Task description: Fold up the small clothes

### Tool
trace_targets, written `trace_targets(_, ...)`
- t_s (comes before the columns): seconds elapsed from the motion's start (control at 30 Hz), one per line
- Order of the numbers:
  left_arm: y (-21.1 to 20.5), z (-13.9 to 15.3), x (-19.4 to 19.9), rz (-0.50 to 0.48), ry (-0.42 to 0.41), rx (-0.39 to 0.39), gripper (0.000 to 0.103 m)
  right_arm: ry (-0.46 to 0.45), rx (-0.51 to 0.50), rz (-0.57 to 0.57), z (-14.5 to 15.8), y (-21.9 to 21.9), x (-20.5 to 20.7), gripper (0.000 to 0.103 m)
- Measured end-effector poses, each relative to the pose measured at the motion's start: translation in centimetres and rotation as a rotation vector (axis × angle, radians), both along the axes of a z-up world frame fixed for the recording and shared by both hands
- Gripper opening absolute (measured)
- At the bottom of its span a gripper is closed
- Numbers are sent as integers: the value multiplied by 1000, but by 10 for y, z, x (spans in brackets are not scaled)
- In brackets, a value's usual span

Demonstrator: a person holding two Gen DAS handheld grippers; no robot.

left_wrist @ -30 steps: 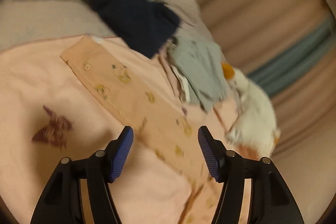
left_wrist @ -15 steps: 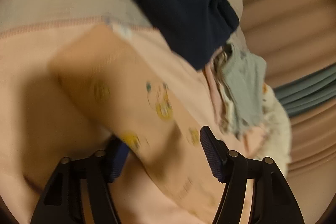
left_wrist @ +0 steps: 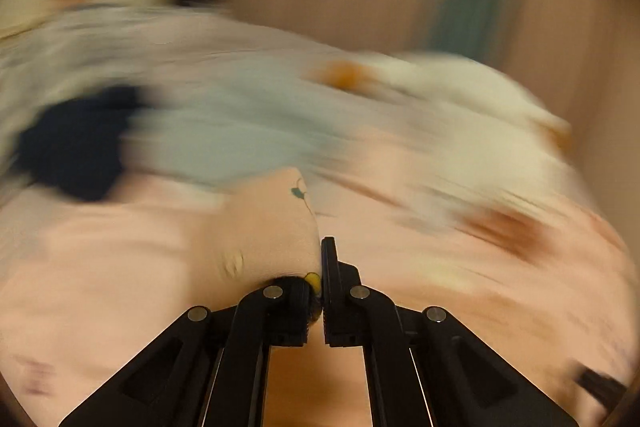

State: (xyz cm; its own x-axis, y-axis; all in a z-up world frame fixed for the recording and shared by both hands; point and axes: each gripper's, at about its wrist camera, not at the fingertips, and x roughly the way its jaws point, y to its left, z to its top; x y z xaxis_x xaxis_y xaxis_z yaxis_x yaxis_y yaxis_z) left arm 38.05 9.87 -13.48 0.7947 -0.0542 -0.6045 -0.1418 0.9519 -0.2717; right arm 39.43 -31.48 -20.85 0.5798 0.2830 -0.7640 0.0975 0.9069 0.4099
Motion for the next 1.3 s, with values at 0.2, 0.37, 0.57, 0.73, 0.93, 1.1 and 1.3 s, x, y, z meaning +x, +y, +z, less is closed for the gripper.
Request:
trace_targets(0.2,-116,-44,19,-377,299,-239,14,-16,57,-27,4,-20,-2,46)
trace_targets(0.37,-100,-19,-31,-379,225,-152,44,-5,131,-20,3,-25,-1,56)
trace_targets(0.57,-43,-36,-77,-10,195,242,81,5,279,139,-1,12,4,57)
trace_targets(0.73,-30,-93,-61,30,383,429,81,35,154,197,1,46,5,62)
trace_targets(0.93,-21,-111,-54,59,351,431,81,177,-59,66,19,60,15,67)
trace_targets(1.1,9,-115,-52,114,370,169,95,201,-236,147,48,135,72,65)
trace_targets(1.3,1,-116,-47,116,372,206,99,491,-458,130,-19,198,118,40)
